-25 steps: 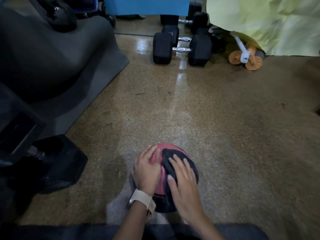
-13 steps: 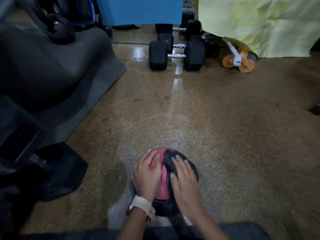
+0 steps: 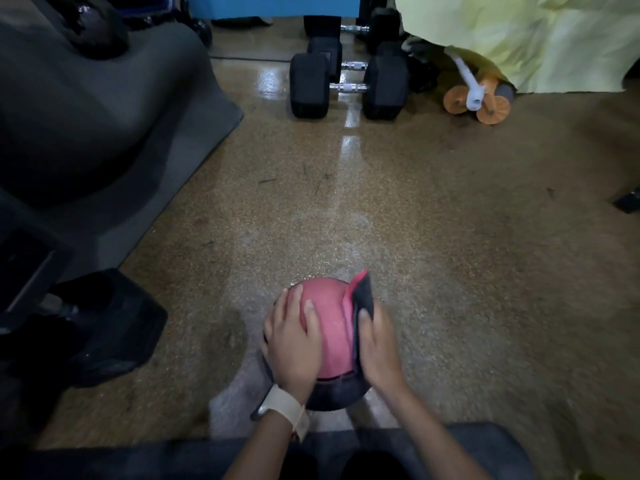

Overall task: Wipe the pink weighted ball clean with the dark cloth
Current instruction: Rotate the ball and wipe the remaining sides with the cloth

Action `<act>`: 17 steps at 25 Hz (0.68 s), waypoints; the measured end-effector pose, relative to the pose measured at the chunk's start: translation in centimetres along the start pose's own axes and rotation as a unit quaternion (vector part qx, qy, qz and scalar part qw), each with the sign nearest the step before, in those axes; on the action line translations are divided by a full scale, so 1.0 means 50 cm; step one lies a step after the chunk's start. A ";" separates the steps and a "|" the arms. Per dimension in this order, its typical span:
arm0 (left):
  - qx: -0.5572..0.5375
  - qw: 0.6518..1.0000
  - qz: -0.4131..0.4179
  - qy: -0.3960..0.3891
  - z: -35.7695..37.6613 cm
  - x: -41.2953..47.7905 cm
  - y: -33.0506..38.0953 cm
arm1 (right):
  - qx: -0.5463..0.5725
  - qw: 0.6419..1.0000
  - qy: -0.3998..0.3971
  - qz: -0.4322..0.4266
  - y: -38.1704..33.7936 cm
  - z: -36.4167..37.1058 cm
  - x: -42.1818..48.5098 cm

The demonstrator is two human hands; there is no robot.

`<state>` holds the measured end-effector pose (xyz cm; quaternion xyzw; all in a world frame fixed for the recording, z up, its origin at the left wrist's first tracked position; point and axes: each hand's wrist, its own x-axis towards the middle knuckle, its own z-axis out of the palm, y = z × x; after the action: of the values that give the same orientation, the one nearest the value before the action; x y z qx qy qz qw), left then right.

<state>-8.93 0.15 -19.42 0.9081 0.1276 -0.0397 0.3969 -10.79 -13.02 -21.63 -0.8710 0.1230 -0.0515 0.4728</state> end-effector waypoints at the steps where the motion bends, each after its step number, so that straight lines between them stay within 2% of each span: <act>1: 0.029 1.000 0.006 -0.011 -0.003 -0.032 0.005 | 0.020 0.998 0.002 0.055 -0.005 -0.009 0.042; 2: 0.054 0.998 0.016 -0.031 -0.005 -0.055 0.007 | 0.009 0.997 0.007 0.073 -0.016 -0.012 0.062; 6: 0.156 0.970 0.101 -0.160 -0.025 -0.007 0.007 | -0.121 0.991 0.003 -0.061 -0.045 -0.002 -0.051; 8: 0.146 0.962 0.143 -0.183 -0.014 0.034 -0.004 | -0.154 0.985 -0.025 -0.079 -0.030 -0.010 -0.064; 10: 0.131 0.966 0.149 -0.168 0.008 0.045 -0.009 | -0.130 0.991 -0.033 -0.023 -0.028 -0.017 0.000; 12: 0.126 0.977 0.121 -0.120 0.029 0.044 -0.005 | -0.110 0.992 0.016 0.051 -0.044 -0.009 0.039; 14: 0.095 0.988 0.101 -0.071 0.035 0.062 -0.005 | -0.161 0.986 0.043 0.018 -0.064 0.026 -0.018; 16: 0.060 0.992 0.064 -0.087 0.027 0.096 -0.005 | -0.176 0.982 0.018 -0.071 -0.058 0.040 -0.108; 17: 0.054 0.992 0.049 -0.099 0.018 0.105 -0.006 | -0.176 0.980 -0.005 -0.089 -0.047 0.026 -0.113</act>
<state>-3.91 0.72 -21.16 0.9250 0.0405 -0.1171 0.3593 -15.58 -9.24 -20.23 -0.9482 0.0497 -0.0664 0.3066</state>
